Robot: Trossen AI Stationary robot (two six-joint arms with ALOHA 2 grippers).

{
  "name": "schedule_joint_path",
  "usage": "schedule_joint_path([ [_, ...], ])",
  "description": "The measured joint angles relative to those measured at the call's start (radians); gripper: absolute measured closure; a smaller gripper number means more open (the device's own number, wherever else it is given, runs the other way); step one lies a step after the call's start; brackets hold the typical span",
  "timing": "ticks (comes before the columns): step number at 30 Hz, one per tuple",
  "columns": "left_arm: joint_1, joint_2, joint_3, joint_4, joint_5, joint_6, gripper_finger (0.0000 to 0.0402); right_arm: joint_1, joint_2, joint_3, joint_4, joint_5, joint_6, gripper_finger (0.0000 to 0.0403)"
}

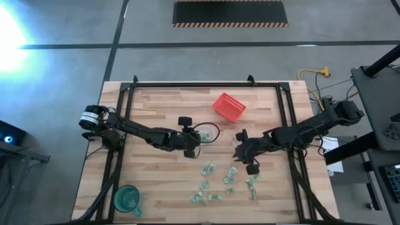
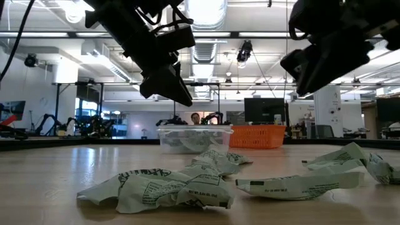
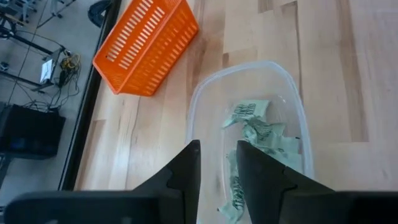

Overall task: Pick and place items into bin
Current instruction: Put the stevia packet into the transparent bin

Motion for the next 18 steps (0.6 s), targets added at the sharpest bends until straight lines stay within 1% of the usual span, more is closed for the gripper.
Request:
schedule_joint_path([
  [3,-0.004,0.000,0.000,-0.018,0.002,-0.003,0.0314,0.015,0.024,-0.044,0.117,-0.091,0.005,0.0318],
  [5,-0.005,-0.001,0.001,-0.038,0.002,-0.004,0.0314,0.033,0.051,-0.053,0.146,-0.132,0.004,0.0314],
  [11,-0.005,-0.001,-0.001,-0.060,0.002,-0.029,0.0314,0.080,0.130,-0.045,0.162,-0.134,0.051,0.0309],
  [15,-0.007,-0.001,-0.001,-0.065,0.002,-0.029,0.0314,0.107,0.180,-0.034,0.209,-0.134,0.055,0.0313],
  [18,-0.009,-0.001,-0.001,-0.071,0.002,-0.030,0.0314,0.117,0.211,-0.020,0.211,-0.134,0.057,0.0319],
])
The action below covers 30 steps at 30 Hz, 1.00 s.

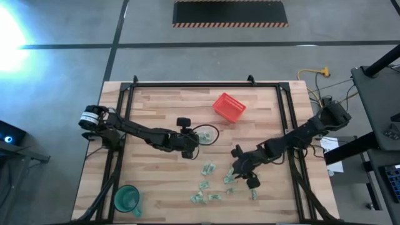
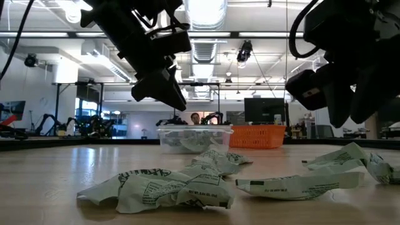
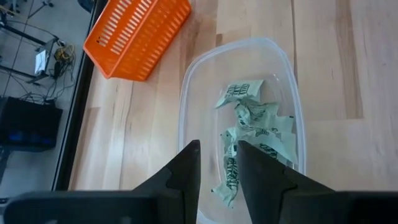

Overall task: Pick and place items into bin
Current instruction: Put the stevia packet into the transparent bin

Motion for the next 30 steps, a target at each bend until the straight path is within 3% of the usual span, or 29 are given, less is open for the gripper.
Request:
schedule_joint_path([
  [12,-0.001,0.000,0.000,-0.005,0.000,-0.002,0.0314,0.000,0.143,0.054,-0.001,0.000,0.026,0.0328],
  [22,-0.001,0.000,0.000,-0.006,0.000,-0.002,0.0314,0.000,0.146,0.067,-0.012,0.000,0.023,0.0321],
  [30,-0.002,0.000,0.000,-0.006,0.000,-0.002,0.0314,0.000,0.157,0.067,-0.056,0.001,0.022,0.0373],
])
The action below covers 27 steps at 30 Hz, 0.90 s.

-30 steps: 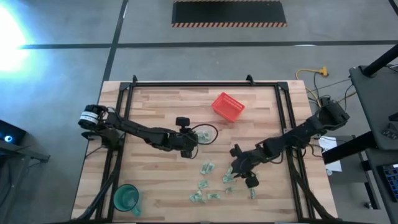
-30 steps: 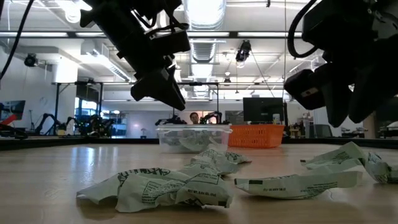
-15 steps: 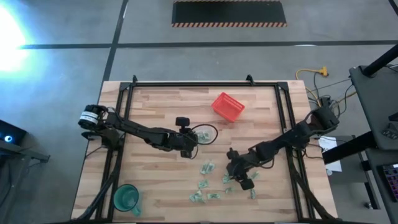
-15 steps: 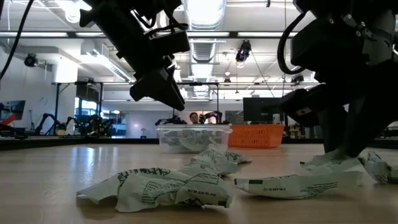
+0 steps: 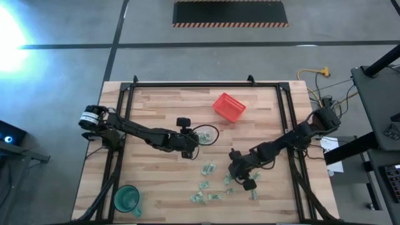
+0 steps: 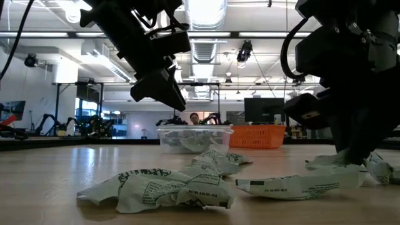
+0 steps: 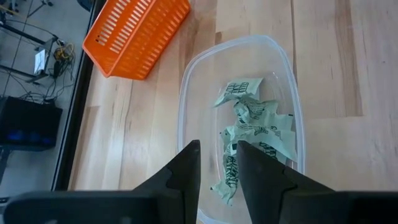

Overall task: Pick and place items into bin
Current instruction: Put the stevia packet into the transparent bin

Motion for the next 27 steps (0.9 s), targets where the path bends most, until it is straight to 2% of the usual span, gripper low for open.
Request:
schedule_joint_path([
  [4,0.000,0.000,0.000,0.000,0.000,0.000,0.0314,0.000,0.000,0.003,-0.001,0.010,-0.036,0.0392],
  [12,0.000,0.000,0.000,0.000,0.000,0.001,0.0314,0.000,0.000,0.047,-0.003,0.045,-0.123,0.0395],
  [17,0.000,0.000,0.000,0.000,0.000,0.003,0.0314,0.000,-0.006,0.080,-0.004,0.113,-0.207,0.0395],
  [21,0.000,-0.001,0.000,-0.006,-0.001,0.003,0.0314,0.000,-0.028,0.101,-0.027,0.260,-0.272,0.0395],
  [27,-0.005,-0.034,0.000,-0.080,-0.063,-0.021,0.0314,-0.002,-0.058,0.109,-0.045,0.589,-0.350,0.0395],
])
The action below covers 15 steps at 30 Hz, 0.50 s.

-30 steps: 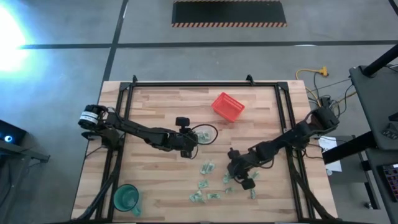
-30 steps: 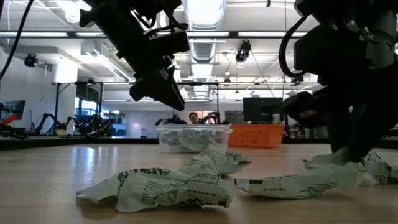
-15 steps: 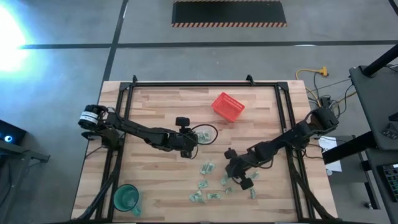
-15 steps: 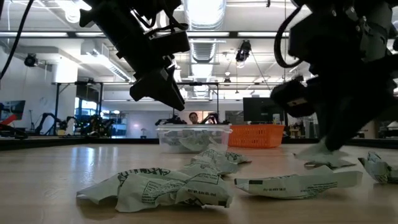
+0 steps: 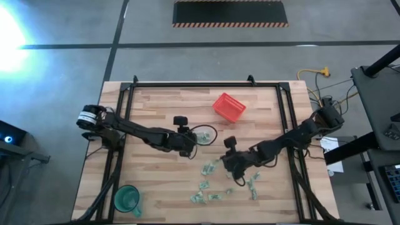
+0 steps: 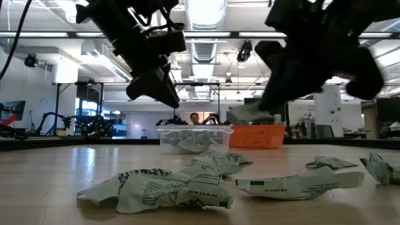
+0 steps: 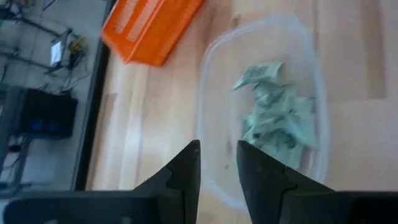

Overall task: Pick and place items into bin
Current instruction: Put the stevia packet into the transparent bin

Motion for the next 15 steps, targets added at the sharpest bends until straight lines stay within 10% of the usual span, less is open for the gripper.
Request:
schedule_joint_path([
  [5,-0.014,-0.067,-0.001,-0.104,-0.052,-0.097,0.0314,-0.017,-0.003,-0.001,0.024,0.195,-0.041,0.0395],
  [15,-0.125,-0.236,-0.001,-0.256,-0.058,-0.267,0.0314,-0.149,-0.001,-0.003,0.154,0.188,-0.101,0.0394],
])
